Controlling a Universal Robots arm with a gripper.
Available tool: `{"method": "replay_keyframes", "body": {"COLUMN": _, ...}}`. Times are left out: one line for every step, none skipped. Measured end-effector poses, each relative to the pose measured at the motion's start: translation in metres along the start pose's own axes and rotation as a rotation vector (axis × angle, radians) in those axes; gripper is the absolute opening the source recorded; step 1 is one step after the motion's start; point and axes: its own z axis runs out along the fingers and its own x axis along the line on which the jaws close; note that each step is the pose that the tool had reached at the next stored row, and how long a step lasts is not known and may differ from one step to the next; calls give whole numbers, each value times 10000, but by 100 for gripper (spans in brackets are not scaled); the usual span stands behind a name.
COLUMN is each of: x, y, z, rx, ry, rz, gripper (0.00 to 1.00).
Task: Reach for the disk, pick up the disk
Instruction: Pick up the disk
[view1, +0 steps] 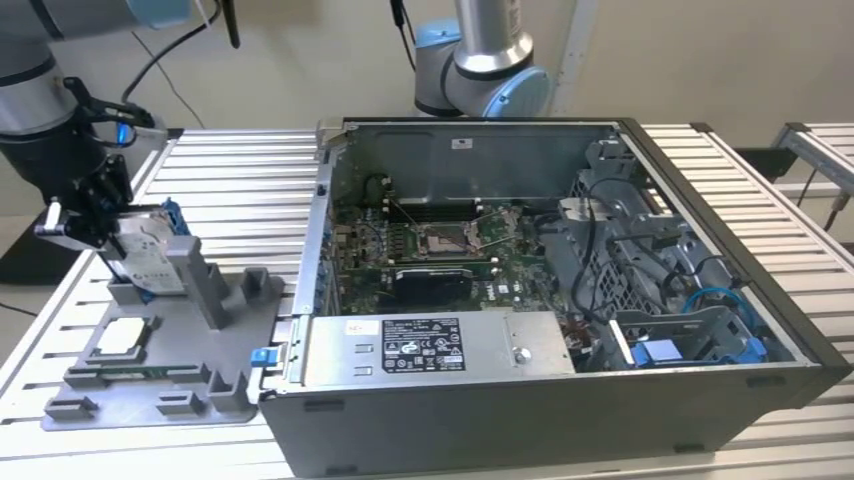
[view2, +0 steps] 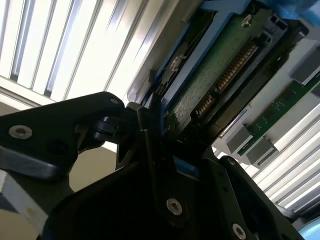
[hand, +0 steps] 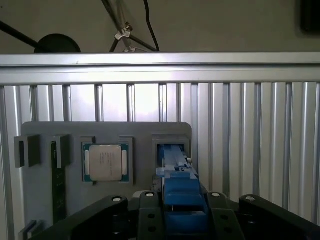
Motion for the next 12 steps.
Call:
{"method": "replay_keyframes", "body": {"x": 0, "y": 0, "z": -5, "rx": -1, "ry": 1, "rz": 0, "gripper": 0}}
{"method": "replay_keyframes", "body": {"x": 0, "y": 0, "z": -12, "rx": 0, "ry": 1, "rz": 0, "gripper": 0}}
{"method": "replay_keyframes", "body": {"x": 0, "y": 0, "z": -20, "rx": -1, "ry": 1, "rz": 0, "gripper": 0}}
{"method": "replay_keyframes", "body": {"x": -1, "y": 0, "z": -30, "rx": -1, "ry": 1, "rz": 0, "gripper": 0}}
{"method": "replay_keyframes", "body": {"x": -1, "y": 0, "z": -42, "rx": -1, "ry": 1, "rz": 0, "gripper": 0}}
{"method": "replay_keyframes", "body": {"x": -2, "y": 1, "z": -58, "rx": -1, "ry": 2, "rz": 0, "gripper": 0}}
{"method": "replay_keyframes", "body": {"x": -2, "y": 1, "z": -76, "rx": -2, "ry": 2, "rz": 0, "gripper": 0}}
{"method": "replay_keyframes", "body": {"x": -3, "y": 1, "z": -96, "rx": -1, "ry": 2, "rz": 0, "gripper": 0}}
{"method": "replay_keyframes", "body": {"x": -4, "y": 1, "z": -117, "rx": -1, "ry": 2, "rz": 1, "gripper": 0}}
{"method": "replay_keyframes", "body": {"x": -4, "y": 2, "z": -139, "rx": -1, "ry": 2, "rz": 1, "gripper": 0}}
{"method": "replay_keyframes", "body": {"x": -5, "y": 2, "z": -161, "rx": -1, "ry": 3, "rz": 1, "gripper": 0}}
{"method": "replay_keyframes", "body": {"x": -5, "y": 2, "z": -181, "rx": -1, "ry": 3, "rz": 0, "gripper": 0}}
